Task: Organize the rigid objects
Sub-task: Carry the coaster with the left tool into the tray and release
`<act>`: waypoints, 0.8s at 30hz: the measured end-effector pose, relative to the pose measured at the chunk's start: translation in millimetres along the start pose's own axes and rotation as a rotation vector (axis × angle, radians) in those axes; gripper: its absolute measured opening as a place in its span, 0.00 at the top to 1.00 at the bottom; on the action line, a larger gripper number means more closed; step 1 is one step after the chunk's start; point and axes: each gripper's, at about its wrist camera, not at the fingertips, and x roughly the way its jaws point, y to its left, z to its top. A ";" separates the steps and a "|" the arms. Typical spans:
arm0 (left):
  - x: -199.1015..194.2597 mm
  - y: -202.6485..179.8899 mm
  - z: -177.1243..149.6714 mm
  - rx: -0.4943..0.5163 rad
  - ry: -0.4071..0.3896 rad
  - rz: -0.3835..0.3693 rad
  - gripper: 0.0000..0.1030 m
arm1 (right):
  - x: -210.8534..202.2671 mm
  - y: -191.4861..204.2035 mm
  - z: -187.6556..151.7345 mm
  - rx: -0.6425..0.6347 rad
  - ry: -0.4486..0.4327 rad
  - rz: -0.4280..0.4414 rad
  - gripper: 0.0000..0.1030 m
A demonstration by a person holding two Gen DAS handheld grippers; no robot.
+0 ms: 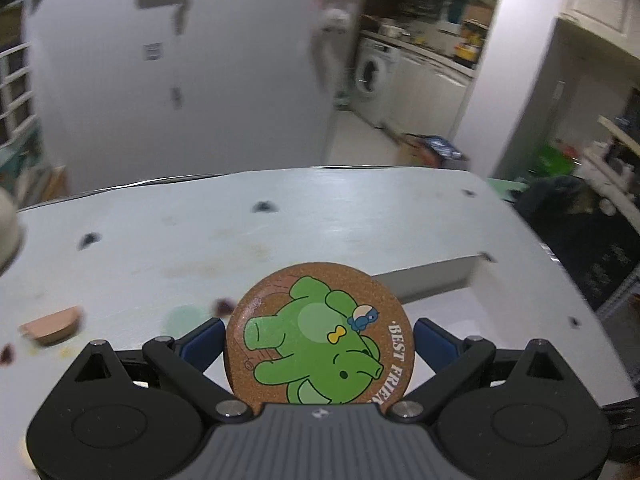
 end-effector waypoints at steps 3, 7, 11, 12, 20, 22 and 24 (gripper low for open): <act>14.8 -26.4 5.1 0.028 0.027 -0.058 0.04 | -0.4 0.0 0.3 0.003 -0.001 -0.002 0.95; 37.7 -57.9 4.0 0.062 0.067 -0.123 0.04 | -0.5 0.6 0.4 0.009 -0.003 -0.007 0.95; 65.0 -83.1 0.4 0.070 0.113 -0.170 0.04 | 0.2 1.1 0.8 0.015 -0.003 -0.012 0.94; 69.7 -88.9 -0.9 0.073 0.119 -0.177 0.04 | 0.3 1.4 0.8 0.014 -0.004 -0.013 0.94; 112.9 -125.8 -12.8 0.104 0.158 -0.201 0.04 | 0.4 1.3 -0.6 0.022 -0.013 -0.015 0.94; 123.5 -132.7 -16.9 0.113 0.174 -0.201 0.04 | 0.3 0.9 -0.8 0.024 -0.014 -0.015 0.94; 132.5 -138.6 -21.2 0.122 0.184 -0.202 0.04 | 0.3 0.8 -1.1 0.024 -0.015 -0.015 0.94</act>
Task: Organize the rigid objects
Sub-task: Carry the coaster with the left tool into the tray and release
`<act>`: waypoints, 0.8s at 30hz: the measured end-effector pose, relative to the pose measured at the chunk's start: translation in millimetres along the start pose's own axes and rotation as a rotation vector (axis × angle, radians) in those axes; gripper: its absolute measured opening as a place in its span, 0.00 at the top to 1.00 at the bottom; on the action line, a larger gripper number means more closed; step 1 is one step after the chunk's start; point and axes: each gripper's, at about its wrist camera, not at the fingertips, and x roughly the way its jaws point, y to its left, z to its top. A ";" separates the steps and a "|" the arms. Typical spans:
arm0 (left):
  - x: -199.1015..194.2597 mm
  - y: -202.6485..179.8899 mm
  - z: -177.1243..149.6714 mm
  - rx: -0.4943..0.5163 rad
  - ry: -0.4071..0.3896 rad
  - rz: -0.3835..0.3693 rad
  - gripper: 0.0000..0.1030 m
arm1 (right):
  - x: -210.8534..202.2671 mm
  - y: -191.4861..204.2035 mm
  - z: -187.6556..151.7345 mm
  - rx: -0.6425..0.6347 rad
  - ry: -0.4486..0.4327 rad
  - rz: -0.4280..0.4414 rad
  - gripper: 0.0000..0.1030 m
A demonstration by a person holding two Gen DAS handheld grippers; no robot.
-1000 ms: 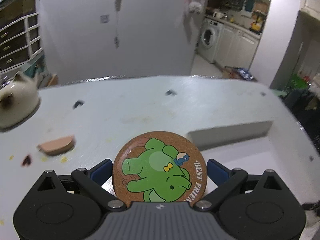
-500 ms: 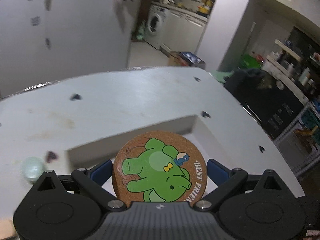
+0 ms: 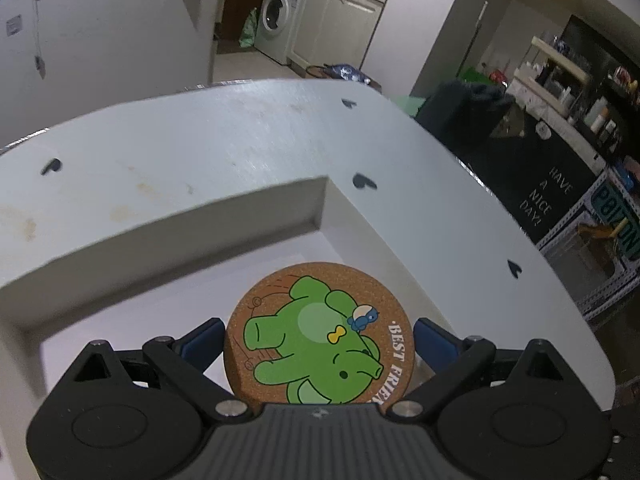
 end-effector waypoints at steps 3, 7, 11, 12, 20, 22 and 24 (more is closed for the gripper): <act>12.7 -6.9 -3.8 0.033 0.019 0.003 0.04 | 0.0 -0.6 -0.4 -0.001 -0.001 0.002 0.94; 23.0 -15.0 -8.1 0.079 0.035 0.006 0.04 | -0.4 -0.4 -1.1 -0.003 -0.004 0.002 0.94; 25.0 -22.3 -12.4 0.128 0.048 -0.008 0.04 | -1.0 0.3 -2.0 -0.003 -0.007 0.000 0.94; 25.6 -24.4 -13.8 0.141 0.051 -0.014 0.04 | -1.1 1.2 -2.3 -0.004 -0.007 -0.001 0.94; 26.7 -33.0 -21.5 0.205 0.055 -0.005 0.04 | -1.8 2.3 -3.4 -0.003 -0.010 -0.004 0.94; 25.7 -33.9 -22.3 0.206 0.063 -0.007 0.03 | -1.8 2.2 -3.5 -0.004 -0.009 -0.004 0.94; 25.0 -34.2 -23.0 0.206 0.073 -0.008 0.02 | -1.8 2.2 -3.4 -0.003 -0.010 -0.004 0.94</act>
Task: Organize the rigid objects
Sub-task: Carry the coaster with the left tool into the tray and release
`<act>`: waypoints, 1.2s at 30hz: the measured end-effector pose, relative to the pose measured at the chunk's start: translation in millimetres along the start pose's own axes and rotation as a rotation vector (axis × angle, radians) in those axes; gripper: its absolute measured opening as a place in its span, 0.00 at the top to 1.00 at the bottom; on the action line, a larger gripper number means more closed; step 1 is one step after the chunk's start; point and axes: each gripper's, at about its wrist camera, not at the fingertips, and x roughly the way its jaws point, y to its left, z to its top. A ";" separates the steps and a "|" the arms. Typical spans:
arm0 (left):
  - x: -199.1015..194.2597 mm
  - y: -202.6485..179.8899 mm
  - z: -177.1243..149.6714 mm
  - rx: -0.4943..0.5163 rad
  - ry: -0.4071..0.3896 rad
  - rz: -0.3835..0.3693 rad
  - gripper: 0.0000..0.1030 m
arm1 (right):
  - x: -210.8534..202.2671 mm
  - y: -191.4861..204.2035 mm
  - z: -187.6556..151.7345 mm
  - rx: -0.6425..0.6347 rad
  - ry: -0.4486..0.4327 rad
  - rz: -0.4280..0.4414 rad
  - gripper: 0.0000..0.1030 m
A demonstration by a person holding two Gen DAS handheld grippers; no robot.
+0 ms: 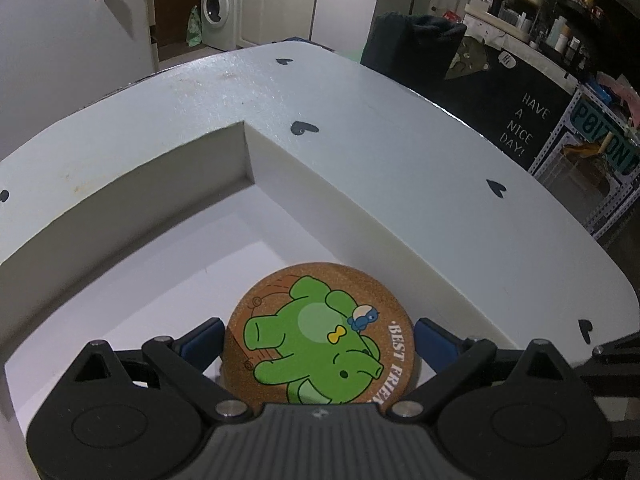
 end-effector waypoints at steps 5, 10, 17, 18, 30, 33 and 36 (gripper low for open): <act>-1.4 0.9 -3.1 -0.019 0.015 0.000 0.00 | -0.2 -0.5 0.3 0.000 -0.001 0.000 0.94; -12.2 -0.1 -6.6 -0.049 0.018 -0.014 0.00 | -0.2 -0.6 0.2 -0.001 -0.001 0.000 0.94; -56.0 -1.3 -7.7 -0.073 -0.054 -0.020 0.00 | -1.8 -1.1 -1.1 0.002 -0.009 0.004 0.94; -63.8 -1.4 -8.0 -0.073 -0.067 -0.017 0.00 | -2.0 -1.7 -1.4 0.002 -0.011 0.006 0.94; -154.0 31.4 -35.1 -0.178 -0.210 0.116 0.00 | -4.4 -1.5 -5.4 -0.007 -0.019 0.009 0.94; -172.5 52.7 -52.2 -0.236 -0.229 0.168 0.00 | -4.5 -1.0 -5.3 -0.006 -0.018 0.009 0.94; -189.6 77.2 -69.0 -0.287 -0.245 0.207 0.00 | -4.5 -1.3 -5.4 -0.008 -0.017 0.007 0.94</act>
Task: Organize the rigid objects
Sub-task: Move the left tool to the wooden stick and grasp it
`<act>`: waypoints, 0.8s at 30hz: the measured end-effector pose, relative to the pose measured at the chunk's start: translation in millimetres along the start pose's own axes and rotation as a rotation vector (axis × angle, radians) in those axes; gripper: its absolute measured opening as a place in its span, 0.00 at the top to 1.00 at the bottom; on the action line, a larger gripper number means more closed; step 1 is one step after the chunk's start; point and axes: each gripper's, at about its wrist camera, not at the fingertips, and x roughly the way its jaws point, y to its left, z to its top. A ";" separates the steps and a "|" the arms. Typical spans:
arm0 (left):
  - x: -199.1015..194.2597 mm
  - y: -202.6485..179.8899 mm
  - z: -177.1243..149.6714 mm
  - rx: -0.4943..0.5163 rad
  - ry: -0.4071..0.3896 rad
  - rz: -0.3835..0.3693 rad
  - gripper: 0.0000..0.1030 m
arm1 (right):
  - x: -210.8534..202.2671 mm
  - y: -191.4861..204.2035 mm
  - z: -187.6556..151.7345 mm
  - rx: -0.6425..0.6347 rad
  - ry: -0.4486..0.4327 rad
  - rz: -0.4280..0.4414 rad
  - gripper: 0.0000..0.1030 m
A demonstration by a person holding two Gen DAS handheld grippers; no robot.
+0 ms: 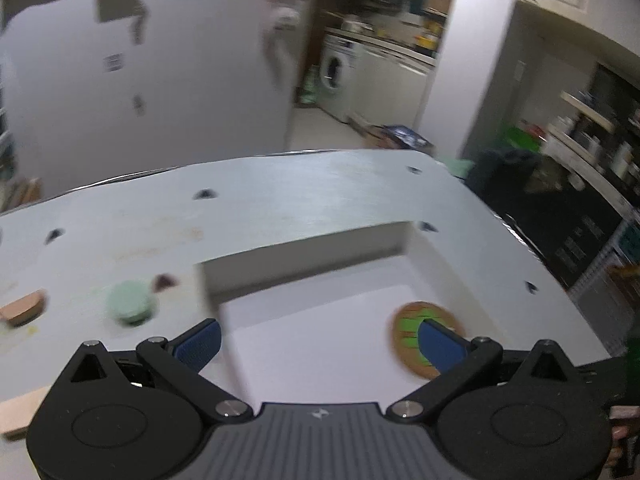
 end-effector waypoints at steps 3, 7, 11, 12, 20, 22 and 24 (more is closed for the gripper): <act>-7.7 34.2 -7.7 -0.039 -0.008 0.057 0.00 | 0.1 0.4 0.3 0.001 0.001 0.001 0.94; -14.4 78.6 -15.6 -0.094 -0.029 0.095 0.00 | 0.1 0.7 0.7 0.002 0.000 0.000 0.94; -9.4 124.6 -20.2 -0.113 -0.028 0.152 0.00 | 0.4 1.0 1.0 0.003 0.001 0.001 0.94; -6.4 135.0 -20.5 -0.112 -0.022 0.166 0.00 | 0.6 1.2 1.0 0.003 0.002 0.001 0.94; 20.7 198.9 -32.8 -0.155 0.047 0.222 0.00 | 1.5 2.3 1.7 0.010 0.006 -0.005 0.94; 26.4 207.4 -38.8 -0.149 0.068 0.231 0.00 | 1.9 2.2 2.0 0.013 0.006 -0.006 0.94; 34.5 215.9 -43.8 -0.144 0.092 0.237 0.00 | 2.1 2.1 2.3 0.015 0.007 -0.006 0.94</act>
